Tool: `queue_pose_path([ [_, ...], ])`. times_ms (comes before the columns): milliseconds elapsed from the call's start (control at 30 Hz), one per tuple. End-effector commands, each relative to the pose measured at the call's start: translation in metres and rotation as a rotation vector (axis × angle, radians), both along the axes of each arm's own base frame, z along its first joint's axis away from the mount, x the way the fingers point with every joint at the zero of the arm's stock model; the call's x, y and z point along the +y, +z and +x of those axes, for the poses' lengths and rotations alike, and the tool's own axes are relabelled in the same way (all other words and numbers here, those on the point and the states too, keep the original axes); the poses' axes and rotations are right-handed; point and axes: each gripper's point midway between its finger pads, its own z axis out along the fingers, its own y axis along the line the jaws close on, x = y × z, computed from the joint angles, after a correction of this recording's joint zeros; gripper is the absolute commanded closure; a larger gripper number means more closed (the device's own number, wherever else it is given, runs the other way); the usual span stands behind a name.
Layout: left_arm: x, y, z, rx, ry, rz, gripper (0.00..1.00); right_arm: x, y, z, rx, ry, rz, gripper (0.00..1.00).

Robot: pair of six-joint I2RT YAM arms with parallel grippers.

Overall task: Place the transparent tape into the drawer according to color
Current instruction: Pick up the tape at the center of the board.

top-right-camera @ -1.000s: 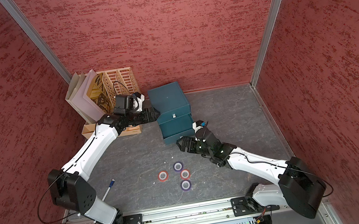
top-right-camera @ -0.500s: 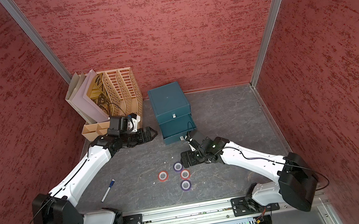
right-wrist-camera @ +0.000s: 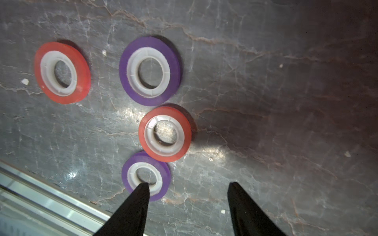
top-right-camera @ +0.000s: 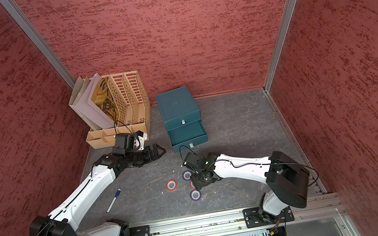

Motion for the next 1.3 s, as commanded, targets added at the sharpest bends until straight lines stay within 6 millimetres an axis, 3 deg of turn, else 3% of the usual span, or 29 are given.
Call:
queue_pose_path([
  [0, -0.001, 0.004, -0.002, -0.019, -0.002, -0.029, 0.00, 0.006, 0.000, 0.012, -0.055, -0.024, -0.029, 0.35],
  [367, 0.001, -0.005, -0.013, 0.007, 0.005, -0.031, 0.00, 0.017, -0.015, 0.022, -0.071, -0.021, -0.079, 0.43],
  [667, 0.002, -0.009, -0.015, 0.018, 0.003, -0.022, 0.00, 0.015, -0.032, 0.017, -0.041, -0.013, -0.132, 0.52],
  [1033, 0.002, -0.011, -0.014, 0.023, 0.000, -0.016, 0.00, -0.003, -0.044, 0.009, -0.004, -0.032, -0.208, 0.82],
  [1267, 0.002, -0.016, -0.018, 0.035, -0.014, 0.015, 0.00, 0.002, -0.040, 0.014, -0.022, -0.054, -0.189, 0.92],
])
